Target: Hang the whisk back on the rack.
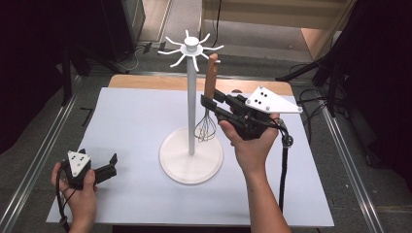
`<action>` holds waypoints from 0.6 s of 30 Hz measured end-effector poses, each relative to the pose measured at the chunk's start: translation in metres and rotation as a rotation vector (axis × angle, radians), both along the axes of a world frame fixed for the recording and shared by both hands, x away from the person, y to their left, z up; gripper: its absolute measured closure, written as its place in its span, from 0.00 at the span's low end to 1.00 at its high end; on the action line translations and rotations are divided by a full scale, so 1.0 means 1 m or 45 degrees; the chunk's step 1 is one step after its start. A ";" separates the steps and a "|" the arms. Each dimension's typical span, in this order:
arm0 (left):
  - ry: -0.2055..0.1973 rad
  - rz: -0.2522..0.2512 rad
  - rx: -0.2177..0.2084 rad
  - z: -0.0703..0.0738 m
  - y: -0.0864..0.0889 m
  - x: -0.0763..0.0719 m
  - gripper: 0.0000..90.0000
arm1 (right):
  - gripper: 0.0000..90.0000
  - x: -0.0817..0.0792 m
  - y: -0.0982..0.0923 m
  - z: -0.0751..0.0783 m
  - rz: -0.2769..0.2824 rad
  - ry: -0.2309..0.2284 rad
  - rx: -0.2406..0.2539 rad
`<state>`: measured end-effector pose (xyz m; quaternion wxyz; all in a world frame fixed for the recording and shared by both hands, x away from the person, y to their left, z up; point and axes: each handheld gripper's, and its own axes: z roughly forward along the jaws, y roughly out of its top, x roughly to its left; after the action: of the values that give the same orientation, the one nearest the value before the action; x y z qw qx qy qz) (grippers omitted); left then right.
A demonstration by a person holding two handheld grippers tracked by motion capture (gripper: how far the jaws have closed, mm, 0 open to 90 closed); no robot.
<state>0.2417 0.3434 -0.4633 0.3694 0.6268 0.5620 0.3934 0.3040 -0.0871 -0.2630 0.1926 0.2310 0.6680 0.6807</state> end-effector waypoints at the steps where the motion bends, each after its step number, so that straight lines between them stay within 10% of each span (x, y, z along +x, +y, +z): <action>1: 0.003 0.000 0.001 0.000 0.000 0.000 0.00 | 0.79 0.000 0.000 0.000 0.001 -0.001 -0.002; 9: 0.000 0.001 0.000 0.000 0.000 0.000 0.00 | 0.77 0.001 -0.001 -0.003 0.003 -0.027 -0.005; 18: 0.001 0.001 0.000 0.000 0.000 0.000 0.00 | 0.46 0.000 -0.007 -0.008 -0.020 -0.011 -0.019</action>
<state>0.2416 0.3436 -0.4632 0.3691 0.6266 0.5626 0.3932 0.3042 -0.0943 -0.2714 0.2028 0.2319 0.6704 0.6751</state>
